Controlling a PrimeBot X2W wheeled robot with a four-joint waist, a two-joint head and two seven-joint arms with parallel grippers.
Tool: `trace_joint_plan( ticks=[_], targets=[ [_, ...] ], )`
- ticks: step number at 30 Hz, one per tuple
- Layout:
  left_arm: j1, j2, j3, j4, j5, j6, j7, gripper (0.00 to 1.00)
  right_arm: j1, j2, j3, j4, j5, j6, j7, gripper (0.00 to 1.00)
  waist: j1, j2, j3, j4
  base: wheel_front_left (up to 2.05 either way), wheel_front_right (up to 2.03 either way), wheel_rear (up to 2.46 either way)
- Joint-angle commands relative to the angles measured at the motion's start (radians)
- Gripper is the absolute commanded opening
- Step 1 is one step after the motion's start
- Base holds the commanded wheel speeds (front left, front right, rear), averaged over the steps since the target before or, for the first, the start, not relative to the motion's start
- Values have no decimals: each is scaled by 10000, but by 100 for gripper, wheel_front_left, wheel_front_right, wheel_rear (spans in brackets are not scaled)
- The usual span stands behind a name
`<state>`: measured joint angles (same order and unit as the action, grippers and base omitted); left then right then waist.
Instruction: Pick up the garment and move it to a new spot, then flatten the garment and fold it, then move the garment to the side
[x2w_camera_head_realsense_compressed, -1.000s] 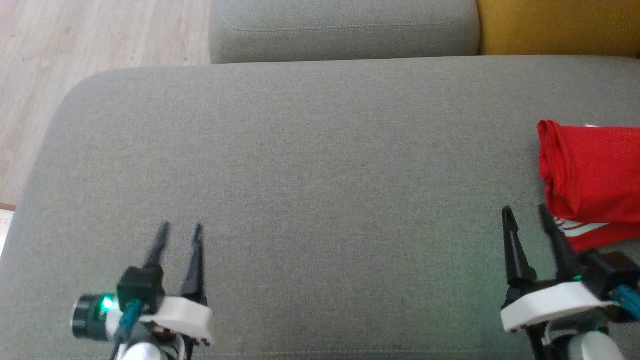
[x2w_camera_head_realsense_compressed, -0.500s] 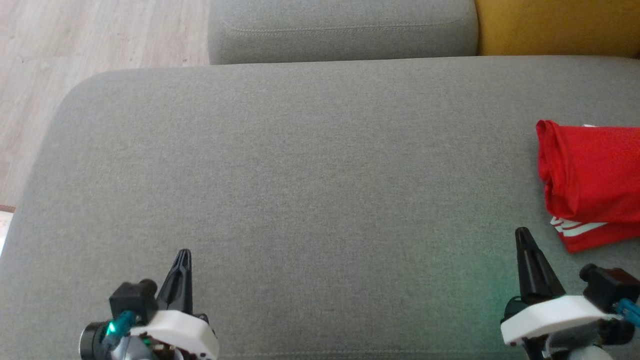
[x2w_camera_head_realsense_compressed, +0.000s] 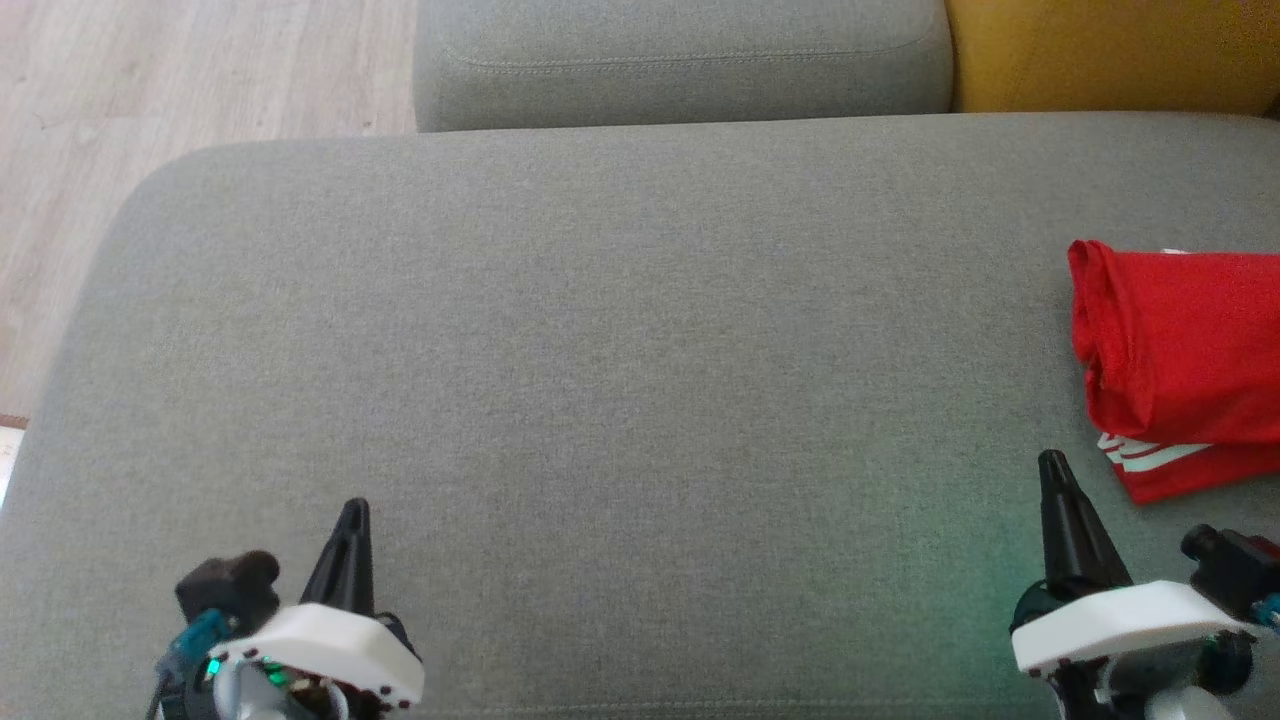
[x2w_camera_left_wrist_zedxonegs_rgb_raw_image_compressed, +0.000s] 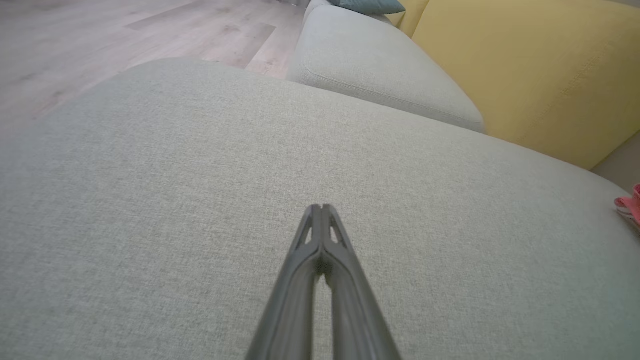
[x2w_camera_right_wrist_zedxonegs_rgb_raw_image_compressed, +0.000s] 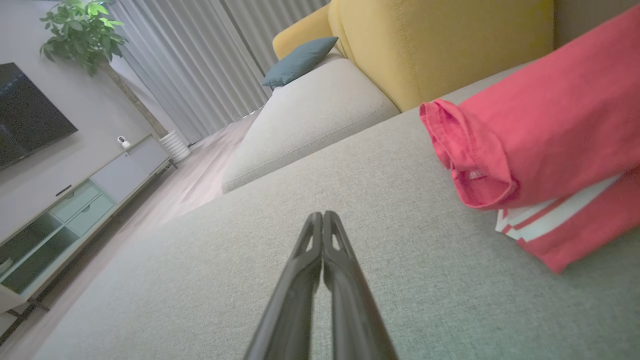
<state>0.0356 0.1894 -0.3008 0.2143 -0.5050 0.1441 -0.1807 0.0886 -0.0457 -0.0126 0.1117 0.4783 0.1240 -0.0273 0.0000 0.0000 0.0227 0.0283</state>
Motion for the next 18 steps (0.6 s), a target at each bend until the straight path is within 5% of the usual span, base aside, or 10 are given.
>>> trace_joint_plan(
  ticks=[1, 18],
  targets=[
    [-514, 79, 336, -273, -309, -87, 35, 0, -462, -166, -18, -253, 338, 15, 10, 0, 0, 0, -3, -4, 0, 0, 0],
    [-668, -91, 882, -186, -2282, -553, 446, 0, -715, -226, -79, 16, 2346, 24, 163, 0, 0, 0, -36, -53, 0, 0, 0]
  ],
)
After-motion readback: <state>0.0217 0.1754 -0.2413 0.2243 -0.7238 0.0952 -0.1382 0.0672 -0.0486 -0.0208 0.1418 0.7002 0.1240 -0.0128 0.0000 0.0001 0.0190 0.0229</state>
